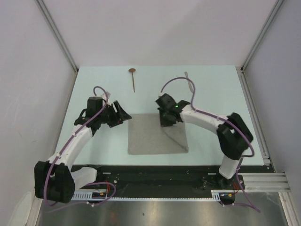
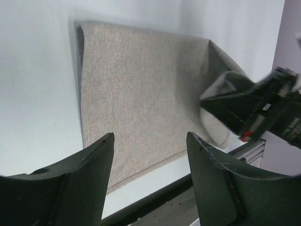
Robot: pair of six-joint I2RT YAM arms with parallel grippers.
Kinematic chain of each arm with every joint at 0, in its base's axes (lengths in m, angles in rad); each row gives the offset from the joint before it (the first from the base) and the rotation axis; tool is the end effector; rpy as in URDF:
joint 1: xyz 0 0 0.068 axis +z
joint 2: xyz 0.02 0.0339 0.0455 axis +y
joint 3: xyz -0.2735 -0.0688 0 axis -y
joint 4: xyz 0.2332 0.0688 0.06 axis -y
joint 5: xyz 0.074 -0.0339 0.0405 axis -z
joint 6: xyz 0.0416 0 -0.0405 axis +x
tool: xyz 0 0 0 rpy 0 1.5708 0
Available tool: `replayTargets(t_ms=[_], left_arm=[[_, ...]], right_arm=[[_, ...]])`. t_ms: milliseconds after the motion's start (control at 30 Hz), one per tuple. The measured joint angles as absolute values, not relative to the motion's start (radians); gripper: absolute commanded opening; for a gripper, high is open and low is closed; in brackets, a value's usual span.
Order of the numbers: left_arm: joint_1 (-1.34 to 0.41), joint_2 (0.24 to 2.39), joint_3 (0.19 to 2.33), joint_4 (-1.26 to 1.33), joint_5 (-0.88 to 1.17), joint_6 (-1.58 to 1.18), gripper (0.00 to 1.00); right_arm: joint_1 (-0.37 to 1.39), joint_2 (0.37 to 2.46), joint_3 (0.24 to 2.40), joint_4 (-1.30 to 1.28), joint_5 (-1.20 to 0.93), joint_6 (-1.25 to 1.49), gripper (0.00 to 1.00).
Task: Fold the napkin into a case and place the utensils inside
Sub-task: Fold the rectangle-folded napkin at the center of the board.
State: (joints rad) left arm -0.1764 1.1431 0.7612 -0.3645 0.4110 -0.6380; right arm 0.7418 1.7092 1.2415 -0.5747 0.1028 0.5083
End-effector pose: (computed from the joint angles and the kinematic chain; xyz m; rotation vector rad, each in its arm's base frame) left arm 0.2212 -0.0563 0.2550 -0.3357 2.3840 -0.8741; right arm 0.2617 0.2341 0.2332 -0.2708 2.6240 0.3075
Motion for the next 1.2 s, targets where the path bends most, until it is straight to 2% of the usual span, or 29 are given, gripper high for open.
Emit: replayTargets(t_ms=[267,533,700,900,1200], left_arm=[[-0.124,1.057,0.71,-0.448,0.468,-0.579,0.68],[-0.121,1.067,0.59,-0.414,0.475,-0.585,0.67],[-0.121,1.106,0.511,-0.385,0.459,-0.606,0.59],[-0.123,1.121,0.494,-0.356,0.43,-0.629,0.52],[-0.142,1.121,0.461,-0.334,0.404,-0.654,0.49]], right_arm=[[0.889,1.95,1.432,-0.55,0.009,0.628,0.0],[0.92,1.986,1.553,-0.545,-0.046,0.638,0.0],[0.922,1.992,1.565,-0.545,-0.077,0.649,0.0],[0.918,2.025,1.584,-0.53,-0.115,0.683,0.0],[0.901,2.067,1.588,-0.498,-0.152,0.726,0.0]])
